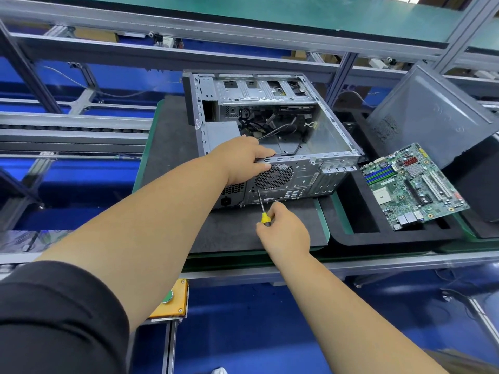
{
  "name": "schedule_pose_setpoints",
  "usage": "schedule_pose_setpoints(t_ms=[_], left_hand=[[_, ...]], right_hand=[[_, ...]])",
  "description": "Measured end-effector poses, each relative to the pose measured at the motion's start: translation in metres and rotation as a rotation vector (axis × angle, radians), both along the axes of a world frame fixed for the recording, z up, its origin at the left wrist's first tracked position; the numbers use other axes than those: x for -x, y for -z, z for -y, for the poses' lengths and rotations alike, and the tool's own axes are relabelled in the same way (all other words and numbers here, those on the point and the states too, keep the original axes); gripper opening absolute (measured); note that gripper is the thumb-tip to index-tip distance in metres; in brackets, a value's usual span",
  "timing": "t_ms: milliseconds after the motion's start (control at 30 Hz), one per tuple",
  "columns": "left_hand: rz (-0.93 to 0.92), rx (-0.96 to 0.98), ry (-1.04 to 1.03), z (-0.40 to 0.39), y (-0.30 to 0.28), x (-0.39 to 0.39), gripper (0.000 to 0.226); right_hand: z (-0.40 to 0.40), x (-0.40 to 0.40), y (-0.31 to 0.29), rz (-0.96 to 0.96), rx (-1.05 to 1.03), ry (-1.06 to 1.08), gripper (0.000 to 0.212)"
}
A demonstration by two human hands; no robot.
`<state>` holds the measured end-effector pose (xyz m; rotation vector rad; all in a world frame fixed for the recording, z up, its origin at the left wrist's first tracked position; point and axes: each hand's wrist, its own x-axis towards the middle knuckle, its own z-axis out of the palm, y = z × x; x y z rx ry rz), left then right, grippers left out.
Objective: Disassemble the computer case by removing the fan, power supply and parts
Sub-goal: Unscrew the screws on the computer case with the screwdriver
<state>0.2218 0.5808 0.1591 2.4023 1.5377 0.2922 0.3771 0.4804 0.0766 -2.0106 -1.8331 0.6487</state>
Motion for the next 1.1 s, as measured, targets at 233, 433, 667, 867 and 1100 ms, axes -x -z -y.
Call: schedule_pose_setpoints(t_ms=[233, 433, 667, 867, 1100], left_hand=[[0.009, 0.025, -0.008, -0.002, -0.001, 0.002, 0.047], [-0.254, 0.080, 0.033, -0.008, -0.012, -0.007, 0.056], [-0.112, 0.241, -0.069, -0.015, -0.017, -0.020, 0.053], [0.056, 0.194, -0.122, -0.018, -0.017, -0.013, 0.042], [0.078, 0.093, -0.141, -0.014, -0.007, -0.012, 0.037]], right_hand=[[0.004, -0.004, 0.008, -0.393, 0.200, 0.022, 0.012], [0.008, -0.011, 0.021, -0.576, 0.269, 0.064, 0.008], [0.010, -0.018, 0.021, -0.558, 0.291, 0.023, 0.007], [0.010, -0.042, 0.006, -0.472, 0.212, -0.130, 0.013], [-0.021, -0.053, -0.037, -0.496, 0.045, -0.059, 0.018]])
